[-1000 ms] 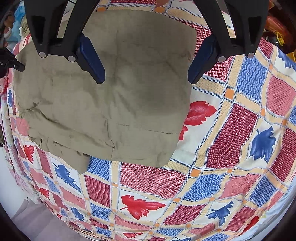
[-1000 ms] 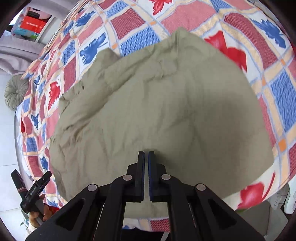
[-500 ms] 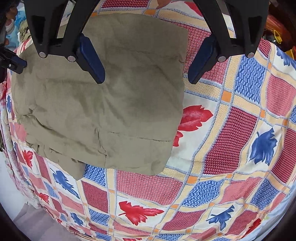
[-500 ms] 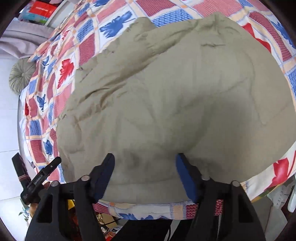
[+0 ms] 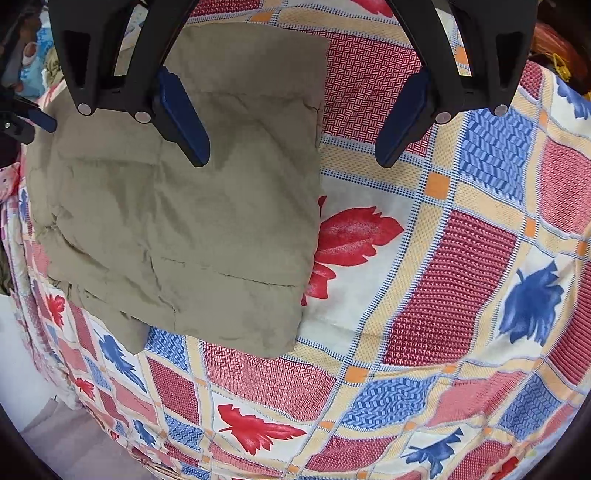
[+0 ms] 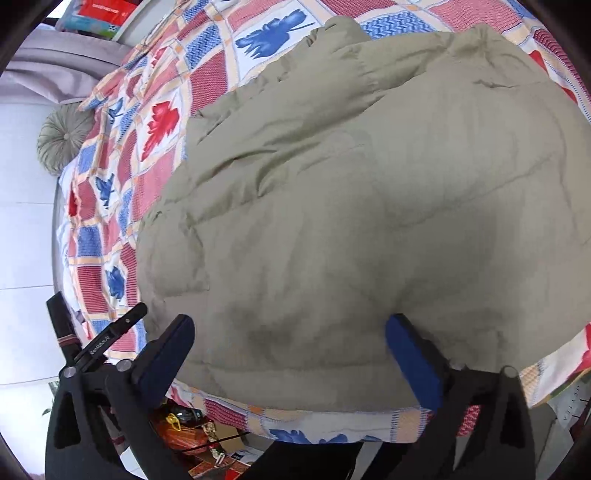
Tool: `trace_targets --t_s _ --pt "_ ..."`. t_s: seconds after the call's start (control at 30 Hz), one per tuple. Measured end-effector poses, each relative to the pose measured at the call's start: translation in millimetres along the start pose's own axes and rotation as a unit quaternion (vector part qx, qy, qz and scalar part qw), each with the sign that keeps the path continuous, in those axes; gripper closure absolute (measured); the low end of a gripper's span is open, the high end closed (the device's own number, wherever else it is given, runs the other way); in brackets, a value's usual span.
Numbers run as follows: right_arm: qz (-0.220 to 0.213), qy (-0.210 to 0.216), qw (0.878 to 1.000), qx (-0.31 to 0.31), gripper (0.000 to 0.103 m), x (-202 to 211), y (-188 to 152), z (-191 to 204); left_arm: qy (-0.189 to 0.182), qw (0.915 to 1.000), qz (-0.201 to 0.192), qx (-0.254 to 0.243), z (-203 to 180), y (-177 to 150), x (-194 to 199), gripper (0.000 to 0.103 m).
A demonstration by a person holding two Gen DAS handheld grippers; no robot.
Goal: Fold large clothes
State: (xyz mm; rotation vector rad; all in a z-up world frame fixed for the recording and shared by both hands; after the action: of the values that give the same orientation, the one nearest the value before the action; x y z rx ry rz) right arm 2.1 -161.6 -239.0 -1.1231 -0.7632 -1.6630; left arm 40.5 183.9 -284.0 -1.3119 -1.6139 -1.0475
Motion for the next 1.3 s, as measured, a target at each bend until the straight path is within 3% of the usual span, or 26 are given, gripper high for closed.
trace_targets --t_s 0.1,0.2,0.3,0.43,0.53,0.7,0.9,0.97,1.0,1.03,1.1,1.23,1.3 --pt "0.012 -0.006 1.000 0.007 0.000 -7 -5 2 -0.024 0.9997 -0.011 -0.001 10 5 0 0.011" --pt "0.025 -0.012 1.000 0.012 0.000 -12 -7 1 -0.096 0.9954 0.005 0.002 16 12 -8 0.011" --pt "0.031 -0.016 0.999 0.015 0.000 -17 -9 0 -0.179 0.9824 0.054 -0.008 10 12 -27 0.011" --pt "0.033 -0.021 0.999 0.017 0.000 -20 -9 -1 -0.243 0.9638 0.109 -0.013 -3 8 -55 0.011" --pt "0.035 -0.026 0.999 0.019 0.000 -22 -10 -1 -0.273 0.9544 0.119 -0.024 -19 10 -65 0.011" --pt "0.038 -0.032 0.998 0.023 0.000 -24 -10 0 -0.293 0.9454 0.137 -0.042 -48 13 -79 0.011" --pt "0.042 -0.036 0.998 0.024 0.000 -27 -10 1 -0.287 0.9434 0.160 -0.045 -56 16 -97 0.012" --pt "0.048 -0.038 0.998 0.027 0.000 -26 -9 2 -0.292 0.9407 0.166 -0.044 -58 16 -98 0.037" --pt "0.051 -0.037 0.998 0.029 0.000 -25 -9 4 -0.310 0.9346 0.170 -0.042 -62 16 -95 0.063" --pt "0.054 -0.034 0.998 0.031 0.000 -23 -8 6 -0.323 0.9307 0.166 -0.041 -59 14 -87 0.070" --pt "0.047 -0.022 0.998 0.038 0.000 -12 -5 9 -0.322 0.9323 0.153 -0.058 -68 13 -75 0.076" --pt "-0.020 -0.021 0.998 0.055 0.004 17 11 12 -0.341 0.9288 0.136 -0.049 -84 14 -46 0.079" --pt "-0.044 -0.030 0.997 0.051 0.043 21 20 9 -0.349 0.9273 0.126 -0.048 -98 17 -25 0.079"
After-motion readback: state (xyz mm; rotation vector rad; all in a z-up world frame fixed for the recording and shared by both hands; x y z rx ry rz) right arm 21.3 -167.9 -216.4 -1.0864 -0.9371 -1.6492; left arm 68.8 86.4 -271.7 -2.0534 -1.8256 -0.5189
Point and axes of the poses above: each gripper's, at about its wrist camera, not at the fingertips, and x roughly against the way its jaws point, z to its left, y to its top, the point moved 5 cm from there along -x, roughly the way its jaws point, and after that the axes turned 6 degrees about -y, right-handed, at the moved point
